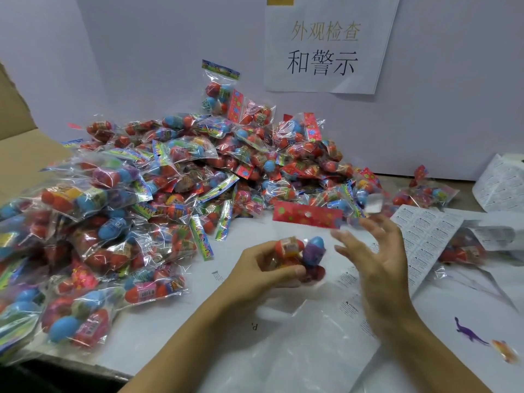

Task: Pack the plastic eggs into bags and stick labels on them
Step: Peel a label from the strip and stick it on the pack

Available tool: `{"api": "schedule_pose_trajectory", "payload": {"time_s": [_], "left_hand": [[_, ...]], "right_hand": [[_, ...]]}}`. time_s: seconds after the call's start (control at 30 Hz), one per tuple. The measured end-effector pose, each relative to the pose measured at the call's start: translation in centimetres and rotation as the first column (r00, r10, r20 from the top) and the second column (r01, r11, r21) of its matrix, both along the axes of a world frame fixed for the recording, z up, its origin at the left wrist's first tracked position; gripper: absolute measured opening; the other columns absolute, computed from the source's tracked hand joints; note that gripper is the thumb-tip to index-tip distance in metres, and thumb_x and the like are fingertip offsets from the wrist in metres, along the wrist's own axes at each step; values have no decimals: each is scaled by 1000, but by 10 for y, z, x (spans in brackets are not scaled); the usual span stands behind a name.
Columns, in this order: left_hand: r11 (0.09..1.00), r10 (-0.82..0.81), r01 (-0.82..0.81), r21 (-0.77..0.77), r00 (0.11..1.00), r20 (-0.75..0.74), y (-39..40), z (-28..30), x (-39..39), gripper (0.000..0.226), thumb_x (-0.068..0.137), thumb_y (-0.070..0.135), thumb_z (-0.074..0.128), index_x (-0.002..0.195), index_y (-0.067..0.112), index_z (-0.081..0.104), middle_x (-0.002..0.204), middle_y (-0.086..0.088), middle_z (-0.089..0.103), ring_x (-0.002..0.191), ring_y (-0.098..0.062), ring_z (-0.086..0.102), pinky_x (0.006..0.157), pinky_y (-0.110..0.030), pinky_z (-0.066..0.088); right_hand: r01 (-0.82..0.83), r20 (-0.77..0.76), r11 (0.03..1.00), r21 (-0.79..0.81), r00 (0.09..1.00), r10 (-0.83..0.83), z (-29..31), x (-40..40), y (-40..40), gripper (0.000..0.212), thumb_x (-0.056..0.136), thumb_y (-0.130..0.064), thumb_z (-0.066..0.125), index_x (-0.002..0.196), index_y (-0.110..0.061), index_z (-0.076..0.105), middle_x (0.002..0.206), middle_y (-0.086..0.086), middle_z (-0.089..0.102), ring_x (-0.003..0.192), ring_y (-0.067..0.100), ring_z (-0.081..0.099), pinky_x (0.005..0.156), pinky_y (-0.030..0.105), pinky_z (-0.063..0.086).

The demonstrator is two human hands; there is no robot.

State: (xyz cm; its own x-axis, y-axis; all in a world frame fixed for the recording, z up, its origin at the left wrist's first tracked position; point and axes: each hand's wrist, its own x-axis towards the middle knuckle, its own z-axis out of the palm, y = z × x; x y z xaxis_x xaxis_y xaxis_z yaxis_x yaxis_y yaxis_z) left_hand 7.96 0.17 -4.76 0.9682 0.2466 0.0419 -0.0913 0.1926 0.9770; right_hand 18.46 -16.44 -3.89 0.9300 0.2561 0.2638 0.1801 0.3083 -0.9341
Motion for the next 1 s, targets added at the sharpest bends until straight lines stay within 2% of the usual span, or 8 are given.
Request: {"api": "schedule_pose_trajectory", "payload": {"time_s": [0.07,0.17,0.27,0.4,0.5,0.6,0.8,1.0], "left_hand": [[994,81,-81,-72,997,-7,2,3,1,41,80,10,81,120,11,72,114,-18,75,104,-35,74,86,-48,61],[974,136,-137,-181,991,-16,5,9,2,45,80,15,78,123,10,69,111,-16,75,96,-27,75,75,-36,62],[974,128,-129,-187,992,-16,4,12,1,50,81,19,71,129,6,63,108,-16,75,93,-27,75,78,-34,61],[987,72,-75,-141,997,-29,4,12,-1,40,94,9,66,133,5,59,117,-23,73,101,-32,74,83,-36,61],[993,45,-47,-112,999,-24,3,11,-1,38,95,11,68,132,9,61,120,-22,72,104,-34,73,84,-37,61],[992,42,-44,-115,999,-23,1,11,-1,45,86,19,71,130,13,62,118,-19,74,104,-34,74,84,-38,60],[988,57,-58,-144,998,-10,0,10,-1,54,83,16,75,133,8,58,120,-24,71,105,-38,73,84,-38,60],[989,64,-64,-133,998,-5,2,10,-1,44,92,9,72,134,7,59,121,-25,70,105,-37,73,81,-37,61]], "right_hand": [[6,-2,999,-41,1000,-6,1,3,-3,13,91,-18,72,103,-23,72,118,-12,67,96,10,72,77,28,58],[-73,67,983,-169,994,86,1,2,-6,11,87,-21,76,76,-20,75,117,-14,63,103,11,65,74,26,58],[-129,180,948,-291,966,186,3,-8,-4,12,86,-18,70,75,-13,68,120,-11,59,113,2,59,80,21,53],[-141,281,899,-415,920,274,1,-16,-1,14,89,-19,69,76,-17,68,129,-10,52,117,0,56,86,14,47],[-18,393,885,-465,891,225,1,-16,-1,20,88,-6,74,75,-21,69,126,-7,52,114,6,57,83,10,46],[48,469,904,-424,866,173,3,-17,-1,18,86,-16,75,73,-26,68,121,-7,53,116,3,55,83,7,44],[29,473,915,-402,862,181,5,-17,-3,10,81,-22,70,73,-27,66,120,-9,53,116,-3,52,84,4,42],[12,454,908,-418,869,198,6,-18,-3,8,79,-26,70,72,-27,66,121,-9,53,118,-2,51,87,5,43]]}}
